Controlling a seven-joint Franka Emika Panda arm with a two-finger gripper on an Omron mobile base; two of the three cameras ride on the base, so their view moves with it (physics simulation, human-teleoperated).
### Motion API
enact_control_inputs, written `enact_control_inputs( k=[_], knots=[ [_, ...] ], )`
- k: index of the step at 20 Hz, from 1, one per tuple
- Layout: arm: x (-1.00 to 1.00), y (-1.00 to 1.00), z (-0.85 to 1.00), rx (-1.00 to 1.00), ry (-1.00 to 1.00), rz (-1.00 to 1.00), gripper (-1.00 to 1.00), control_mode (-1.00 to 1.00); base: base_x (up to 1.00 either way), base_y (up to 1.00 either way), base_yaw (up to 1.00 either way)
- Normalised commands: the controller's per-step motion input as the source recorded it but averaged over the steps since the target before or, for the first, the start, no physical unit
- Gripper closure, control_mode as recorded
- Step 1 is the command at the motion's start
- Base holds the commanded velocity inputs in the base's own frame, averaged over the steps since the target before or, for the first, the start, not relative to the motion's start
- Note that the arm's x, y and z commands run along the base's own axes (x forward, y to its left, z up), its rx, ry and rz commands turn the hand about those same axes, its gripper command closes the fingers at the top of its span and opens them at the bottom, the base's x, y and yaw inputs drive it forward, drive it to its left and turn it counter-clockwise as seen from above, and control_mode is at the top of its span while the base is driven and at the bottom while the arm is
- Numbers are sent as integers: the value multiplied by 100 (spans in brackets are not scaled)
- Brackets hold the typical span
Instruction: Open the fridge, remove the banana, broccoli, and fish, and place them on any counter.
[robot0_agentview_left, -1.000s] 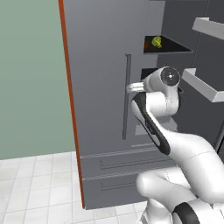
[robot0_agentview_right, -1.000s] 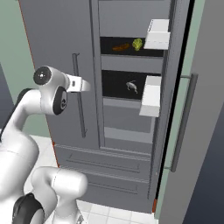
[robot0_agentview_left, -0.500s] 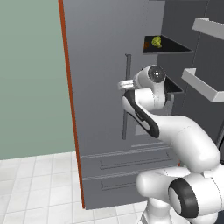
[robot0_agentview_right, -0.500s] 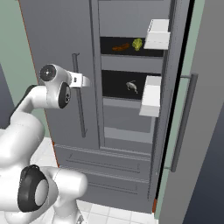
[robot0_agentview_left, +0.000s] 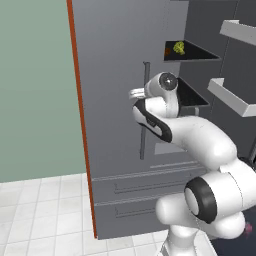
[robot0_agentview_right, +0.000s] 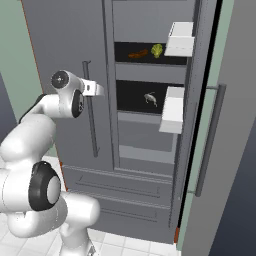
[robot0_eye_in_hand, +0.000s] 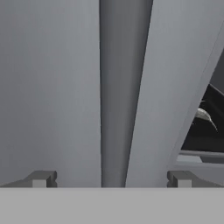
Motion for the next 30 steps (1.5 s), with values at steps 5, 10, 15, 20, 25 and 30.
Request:
enact_control_inputs(
  k=[5,10,15,20,25,30],
  knots=[
    [56,0,-26,1,1,0,-100,-100,0,0,0],
    [64,0,-28,0,0,0,-100,-100,0,0,0],
    [71,0,-24,0,0,0,100,-100,0,0,0],
    [22,46,-7,1,3,4,100,-100,0,0,0],
    [-1,99,0,0,9,9,100,-100,0,0,0],
    [-49,100,0,0,2,8,100,-100,0,0,0]
  ],
)
